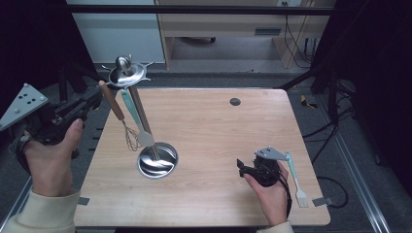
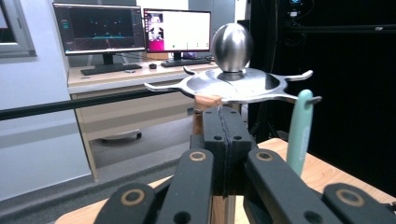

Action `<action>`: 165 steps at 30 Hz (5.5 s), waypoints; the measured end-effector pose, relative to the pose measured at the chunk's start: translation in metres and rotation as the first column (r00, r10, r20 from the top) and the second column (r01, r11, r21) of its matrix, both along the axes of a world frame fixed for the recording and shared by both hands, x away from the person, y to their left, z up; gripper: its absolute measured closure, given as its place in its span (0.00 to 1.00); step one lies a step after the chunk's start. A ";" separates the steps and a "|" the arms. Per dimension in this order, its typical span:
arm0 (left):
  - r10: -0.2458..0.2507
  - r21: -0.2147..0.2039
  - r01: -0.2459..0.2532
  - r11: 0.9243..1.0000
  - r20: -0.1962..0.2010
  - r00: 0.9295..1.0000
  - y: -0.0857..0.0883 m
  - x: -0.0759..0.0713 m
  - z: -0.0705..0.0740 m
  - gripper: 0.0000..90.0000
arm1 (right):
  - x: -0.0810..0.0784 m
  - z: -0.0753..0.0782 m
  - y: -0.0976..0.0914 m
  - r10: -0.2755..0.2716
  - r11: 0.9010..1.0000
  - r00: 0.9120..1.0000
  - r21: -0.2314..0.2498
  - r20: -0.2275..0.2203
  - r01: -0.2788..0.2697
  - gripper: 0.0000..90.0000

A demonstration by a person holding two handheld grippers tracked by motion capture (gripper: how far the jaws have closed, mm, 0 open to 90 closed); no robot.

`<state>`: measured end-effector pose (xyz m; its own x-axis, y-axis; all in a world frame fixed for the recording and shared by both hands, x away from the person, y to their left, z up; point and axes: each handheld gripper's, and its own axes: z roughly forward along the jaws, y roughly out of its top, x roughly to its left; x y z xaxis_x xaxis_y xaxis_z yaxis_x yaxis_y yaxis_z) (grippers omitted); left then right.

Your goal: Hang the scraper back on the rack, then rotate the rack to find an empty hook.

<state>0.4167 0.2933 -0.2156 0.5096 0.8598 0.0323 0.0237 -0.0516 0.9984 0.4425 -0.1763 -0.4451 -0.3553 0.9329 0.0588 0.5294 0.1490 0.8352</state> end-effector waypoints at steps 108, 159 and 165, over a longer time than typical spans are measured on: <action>0.146 0.162 -0.091 0.983 -0.373 0.916 0.036 0.005 -0.238 0.10 | 0.042 -0.044 -0.127 -0.098 0.991 0.969 -0.114 -0.225 0.074 1.00; 0.146 0.170 -0.087 0.982 -0.373 0.916 0.036 0.005 -0.237 0.10 | -0.008 -0.034 -0.138 -0.034 0.975 0.908 -0.212 -0.417 -0.061 0.89; 0.143 0.172 -0.084 0.982 -0.375 0.916 0.036 0.005 -0.237 0.10 | -0.007 -0.033 -0.136 -0.047 0.978 0.901 -0.203 -0.432 -0.046 0.92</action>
